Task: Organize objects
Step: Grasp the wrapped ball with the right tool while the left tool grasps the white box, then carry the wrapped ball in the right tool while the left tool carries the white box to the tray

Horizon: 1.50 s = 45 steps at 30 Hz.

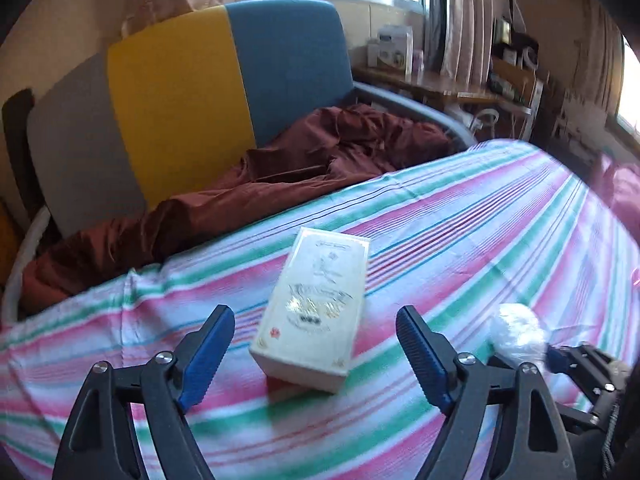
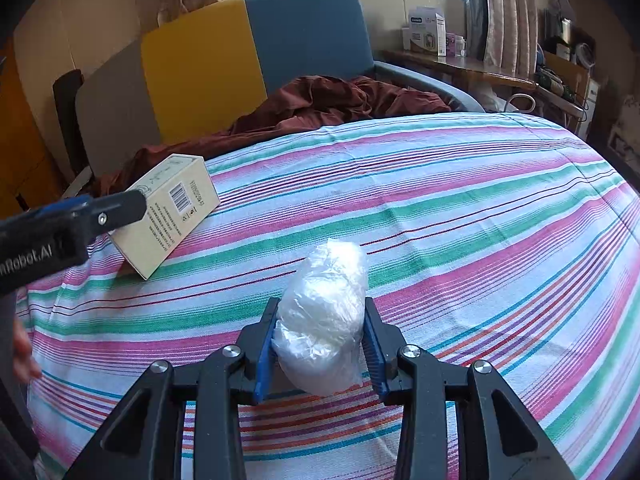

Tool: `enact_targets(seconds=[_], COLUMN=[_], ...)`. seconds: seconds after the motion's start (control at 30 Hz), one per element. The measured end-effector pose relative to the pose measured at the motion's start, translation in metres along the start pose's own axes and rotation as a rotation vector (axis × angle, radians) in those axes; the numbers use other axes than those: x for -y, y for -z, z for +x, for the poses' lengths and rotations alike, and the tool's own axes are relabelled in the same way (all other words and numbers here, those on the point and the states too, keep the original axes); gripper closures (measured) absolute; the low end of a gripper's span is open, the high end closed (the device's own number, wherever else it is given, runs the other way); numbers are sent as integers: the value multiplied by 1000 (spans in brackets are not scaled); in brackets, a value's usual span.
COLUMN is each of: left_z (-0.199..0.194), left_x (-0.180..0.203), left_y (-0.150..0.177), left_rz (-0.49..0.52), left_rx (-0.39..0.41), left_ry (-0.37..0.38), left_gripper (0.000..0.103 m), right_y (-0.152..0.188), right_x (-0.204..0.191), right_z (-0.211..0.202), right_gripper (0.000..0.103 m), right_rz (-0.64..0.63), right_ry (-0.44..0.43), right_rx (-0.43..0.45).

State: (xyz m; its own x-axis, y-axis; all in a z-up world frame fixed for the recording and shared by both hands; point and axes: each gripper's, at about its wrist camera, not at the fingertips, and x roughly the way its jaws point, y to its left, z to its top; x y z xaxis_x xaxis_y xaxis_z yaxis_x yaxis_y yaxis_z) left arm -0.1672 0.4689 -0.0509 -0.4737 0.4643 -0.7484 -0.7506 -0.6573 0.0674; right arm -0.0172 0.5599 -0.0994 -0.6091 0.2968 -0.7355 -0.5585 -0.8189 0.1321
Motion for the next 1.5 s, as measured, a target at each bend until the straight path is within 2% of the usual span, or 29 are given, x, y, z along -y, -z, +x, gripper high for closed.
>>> enact_targets(seconds=[0.07, 0.17, 0.23, 0.3, 0.47, 0.9, 1.13, 1.5], left_z=[13, 29, 37, 38, 35, -14, -41, -77], left_x=[2, 12, 16, 14, 2, 2, 14, 10], left_y=[-5, -1, 4, 9, 23, 60, 83, 124], left_rz=[14, 51, 54, 14, -107, -165, -154, -226], left_rx=[-35, -73, -86, -73, -39, 75, 97, 103], left_ry=[0, -42, -70, -76, -39, -113, -133, -125], left_gripper=[18, 20, 47, 51, 52, 52, 52, 52], right_y=[0, 0, 0, 1, 0, 1, 0, 3], right_x=[0, 0, 1, 0, 0, -5, -7, -18], right_z=[0, 0, 0, 0, 1, -2, -8, -23], right_gripper=[64, 64, 64, 63, 64, 65, 65, 65], right_rz=[0, 1, -1, -5, -5, -32, -44, -101], right_ry=[0, 0, 1, 5, 4, 37, 54, 64], right_rx=[0, 0, 1, 0, 2, 16, 51, 114])
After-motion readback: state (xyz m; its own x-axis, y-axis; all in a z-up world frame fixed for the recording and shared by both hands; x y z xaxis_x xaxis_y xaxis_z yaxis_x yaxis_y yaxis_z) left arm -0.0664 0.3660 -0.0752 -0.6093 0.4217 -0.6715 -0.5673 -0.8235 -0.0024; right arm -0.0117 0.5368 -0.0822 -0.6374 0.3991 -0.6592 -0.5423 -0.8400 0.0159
